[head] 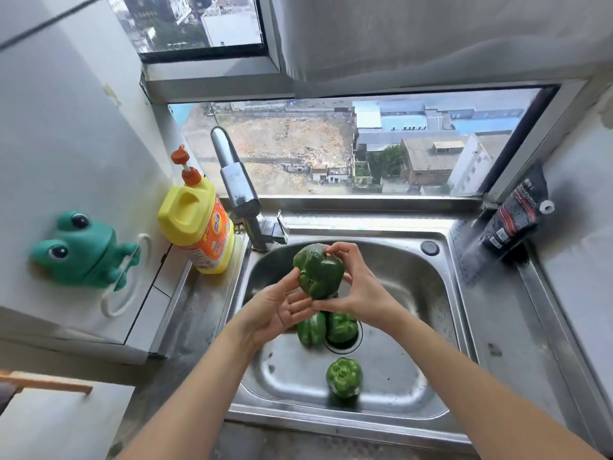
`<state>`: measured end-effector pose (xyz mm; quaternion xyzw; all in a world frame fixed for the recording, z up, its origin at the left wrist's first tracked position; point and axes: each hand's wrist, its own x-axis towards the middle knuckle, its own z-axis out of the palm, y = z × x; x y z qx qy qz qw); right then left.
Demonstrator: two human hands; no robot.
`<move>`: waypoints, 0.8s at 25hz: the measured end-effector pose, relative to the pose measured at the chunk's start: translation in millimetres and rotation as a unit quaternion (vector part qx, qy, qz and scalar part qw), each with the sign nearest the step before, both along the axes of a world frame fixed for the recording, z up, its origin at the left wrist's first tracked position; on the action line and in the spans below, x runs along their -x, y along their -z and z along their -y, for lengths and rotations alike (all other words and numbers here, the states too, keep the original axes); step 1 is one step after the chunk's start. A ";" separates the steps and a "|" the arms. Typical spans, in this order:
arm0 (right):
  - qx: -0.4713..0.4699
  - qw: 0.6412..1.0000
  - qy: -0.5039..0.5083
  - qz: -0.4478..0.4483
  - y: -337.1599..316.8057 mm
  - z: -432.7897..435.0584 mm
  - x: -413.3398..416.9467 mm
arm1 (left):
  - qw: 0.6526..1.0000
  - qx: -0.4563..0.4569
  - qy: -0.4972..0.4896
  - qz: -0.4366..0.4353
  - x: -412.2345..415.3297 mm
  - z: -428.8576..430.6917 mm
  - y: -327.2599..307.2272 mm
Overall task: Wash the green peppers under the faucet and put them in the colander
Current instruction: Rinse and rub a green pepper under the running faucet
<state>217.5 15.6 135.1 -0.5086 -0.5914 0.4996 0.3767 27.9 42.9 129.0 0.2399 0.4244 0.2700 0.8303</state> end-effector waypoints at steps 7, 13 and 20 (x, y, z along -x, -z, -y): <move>0.112 0.984 -0.111 -0.082 -20.0 -49.5 1.3 | 1.000 -0.023 0.004 0.017 24.4 -11.2 -6.3; 0.188 0.973 -0.060 0.120 -12.6 -157.3 38.5 | 0.995 -0.084 0.049 0.014 56.7 -20.5 -11.6; 0.163 0.949 -0.118 0.243 -5.6 -194.8 73.4 | 0.979 -0.169 0.043 -0.107 62.3 -21.3 -20.0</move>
